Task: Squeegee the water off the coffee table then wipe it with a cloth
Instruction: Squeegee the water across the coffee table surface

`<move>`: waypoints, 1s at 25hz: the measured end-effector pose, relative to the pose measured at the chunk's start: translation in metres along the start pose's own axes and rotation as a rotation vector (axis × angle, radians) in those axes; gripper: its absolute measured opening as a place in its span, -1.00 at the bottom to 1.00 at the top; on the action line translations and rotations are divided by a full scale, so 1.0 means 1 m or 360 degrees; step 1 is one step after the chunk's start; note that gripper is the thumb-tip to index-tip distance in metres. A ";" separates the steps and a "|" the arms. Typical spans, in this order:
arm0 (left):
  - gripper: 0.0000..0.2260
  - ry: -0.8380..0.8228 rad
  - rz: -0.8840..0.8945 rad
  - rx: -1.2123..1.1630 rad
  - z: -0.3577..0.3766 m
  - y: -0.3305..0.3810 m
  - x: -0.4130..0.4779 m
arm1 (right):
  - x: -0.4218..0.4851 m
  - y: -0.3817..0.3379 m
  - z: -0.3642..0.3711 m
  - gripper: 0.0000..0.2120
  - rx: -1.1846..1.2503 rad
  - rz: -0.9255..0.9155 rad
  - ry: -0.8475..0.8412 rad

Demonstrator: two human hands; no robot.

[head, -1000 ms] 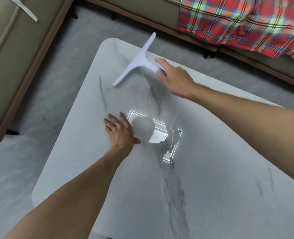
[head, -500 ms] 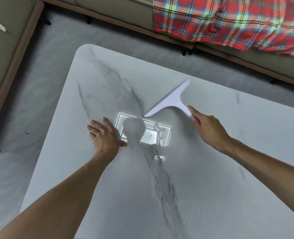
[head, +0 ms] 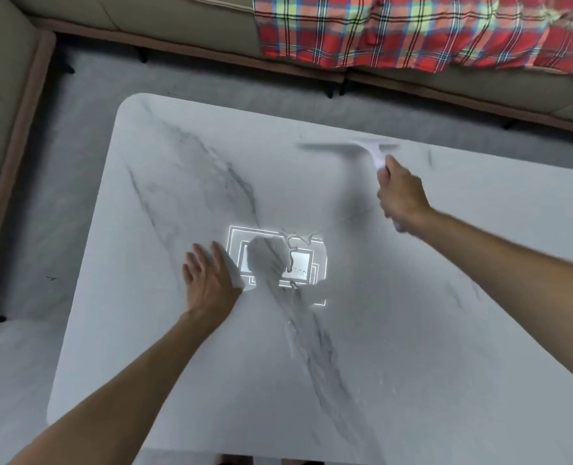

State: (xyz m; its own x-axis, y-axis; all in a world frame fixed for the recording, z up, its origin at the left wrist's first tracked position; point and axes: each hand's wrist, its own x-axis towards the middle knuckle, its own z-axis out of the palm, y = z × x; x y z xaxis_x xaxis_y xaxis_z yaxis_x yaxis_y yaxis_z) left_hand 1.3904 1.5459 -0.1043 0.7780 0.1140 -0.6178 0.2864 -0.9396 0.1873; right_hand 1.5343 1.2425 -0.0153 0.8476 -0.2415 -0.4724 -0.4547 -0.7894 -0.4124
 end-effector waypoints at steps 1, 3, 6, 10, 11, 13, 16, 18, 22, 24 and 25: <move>-0.15 -0.0029 0.0033 0.0027 0.008 0.005 -0.008 | 0.015 -0.012 0.004 -0.79 0.0078 0.0116 -0.0005; -0.18 -0.0113 0.0043 0.0080 0.019 0.008 -0.020 | 0.023 -0.013 0.015 -0.68 0.0069 0.0259 -0.0036; -0.19 -0.0205 0.0043 0.0120 0.024 0.004 -0.022 | -0.018 0.022 0.032 -0.60 -0.0210 0.0129 -0.0063; -0.17 -0.0280 0.0021 0.0088 0.017 0.008 -0.017 | -0.101 0.085 0.045 -0.56 -0.0326 0.0083 -0.0143; -0.17 -0.0311 0.0011 0.0075 0.014 0.010 -0.017 | -0.122 0.093 0.041 -0.55 -0.0322 0.0128 -0.0218; -0.18 -0.0347 -0.0003 0.0043 0.008 0.011 -0.017 | -0.152 0.097 0.027 -0.55 -0.0298 0.0231 -0.0346; -0.18 -0.0326 0.0000 -0.0077 0.001 0.011 -0.017 | -0.139 0.077 0.005 -0.57 -0.0256 0.0139 -0.0256; -0.24 -0.0251 0.0048 -0.0169 -0.002 0.007 -0.021 | -0.093 0.044 0.001 -0.62 -0.0208 0.0034 -0.0144; -0.40 0.0012 0.0085 -0.0290 0.005 -0.007 -0.040 | 0.003 -0.038 0.024 -0.62 0.0163 0.0182 -0.0059; -0.40 0.0038 0.0062 -0.0252 0.014 -0.012 -0.052 | 0.011 -0.062 0.047 -0.55 0.0139 0.0189 -0.0062; -0.38 0.0023 0.0038 -0.0239 0.020 -0.013 -0.058 | 0.005 -0.065 0.061 -0.53 0.0005 0.0086 -0.0057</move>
State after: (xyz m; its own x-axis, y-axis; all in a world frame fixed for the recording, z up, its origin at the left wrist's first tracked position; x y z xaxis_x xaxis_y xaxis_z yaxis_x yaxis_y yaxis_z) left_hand 1.3304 1.5452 -0.0858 0.7933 0.0975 -0.6010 0.3470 -0.8834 0.3148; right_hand 1.5517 1.3270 -0.0381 0.8114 -0.2632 -0.5219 -0.5006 -0.7739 -0.3880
